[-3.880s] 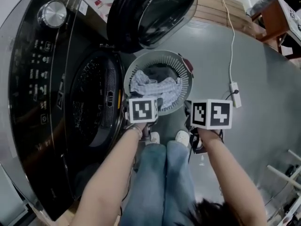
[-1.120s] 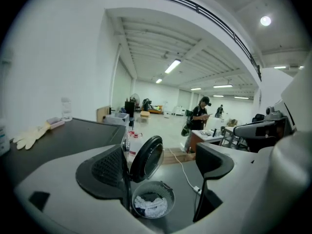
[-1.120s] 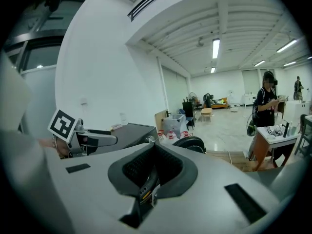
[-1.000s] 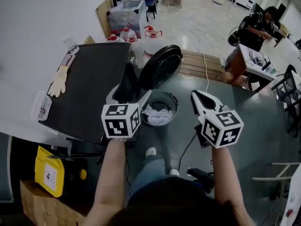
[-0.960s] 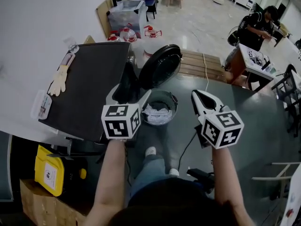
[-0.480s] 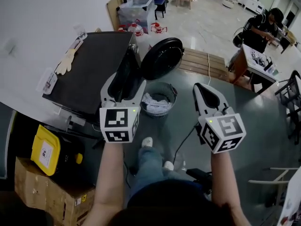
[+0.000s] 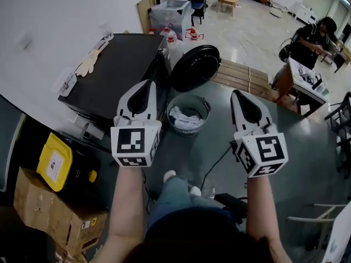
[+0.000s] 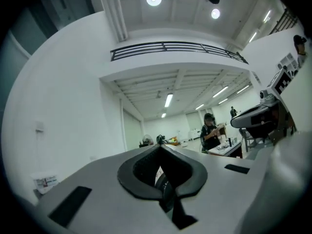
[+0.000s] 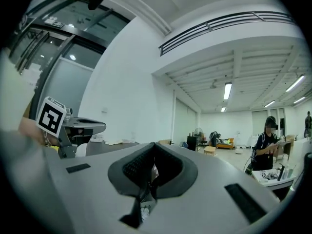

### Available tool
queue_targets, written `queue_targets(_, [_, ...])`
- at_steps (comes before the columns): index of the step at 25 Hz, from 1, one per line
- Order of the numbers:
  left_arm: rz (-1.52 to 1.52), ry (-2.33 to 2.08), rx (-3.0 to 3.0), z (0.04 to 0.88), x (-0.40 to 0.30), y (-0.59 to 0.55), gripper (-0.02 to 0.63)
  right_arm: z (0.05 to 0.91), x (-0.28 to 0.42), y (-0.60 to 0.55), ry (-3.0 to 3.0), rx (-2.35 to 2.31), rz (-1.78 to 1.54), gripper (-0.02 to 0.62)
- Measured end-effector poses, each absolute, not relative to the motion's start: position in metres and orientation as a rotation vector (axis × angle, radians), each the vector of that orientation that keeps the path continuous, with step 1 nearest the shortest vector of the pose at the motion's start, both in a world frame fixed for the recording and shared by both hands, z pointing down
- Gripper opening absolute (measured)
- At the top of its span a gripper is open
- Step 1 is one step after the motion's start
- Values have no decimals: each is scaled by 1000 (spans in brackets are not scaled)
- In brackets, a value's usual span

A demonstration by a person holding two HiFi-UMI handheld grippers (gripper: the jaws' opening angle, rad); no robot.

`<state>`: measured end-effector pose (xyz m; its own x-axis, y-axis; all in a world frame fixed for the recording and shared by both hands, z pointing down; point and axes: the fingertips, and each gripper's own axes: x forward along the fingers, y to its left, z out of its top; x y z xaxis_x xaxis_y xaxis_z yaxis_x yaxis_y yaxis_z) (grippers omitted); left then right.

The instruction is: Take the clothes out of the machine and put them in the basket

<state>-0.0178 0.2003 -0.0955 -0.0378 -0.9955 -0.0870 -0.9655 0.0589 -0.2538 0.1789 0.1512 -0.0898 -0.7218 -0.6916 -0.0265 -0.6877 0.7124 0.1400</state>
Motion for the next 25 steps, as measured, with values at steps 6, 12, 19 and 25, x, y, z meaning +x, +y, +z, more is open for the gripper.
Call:
queue_targets(6, [-106,2076,-1975,-115,-30,200,0,-104,175,152,-2867,1212,-307,3])
queue_targets(12, [-124,2039,-1976,-132,-44,193,0,-114,164,152,-2835,1266,-325,3])
queue_targets(19, [-177,1982,-2010,-147,-54,184,0,-132,158,147,-2783,1348,-333,3])
queue_targets(25, [-207,1930,-2040,-153,-59,174,0,-140,153,139,-2767,1390,-355,3])
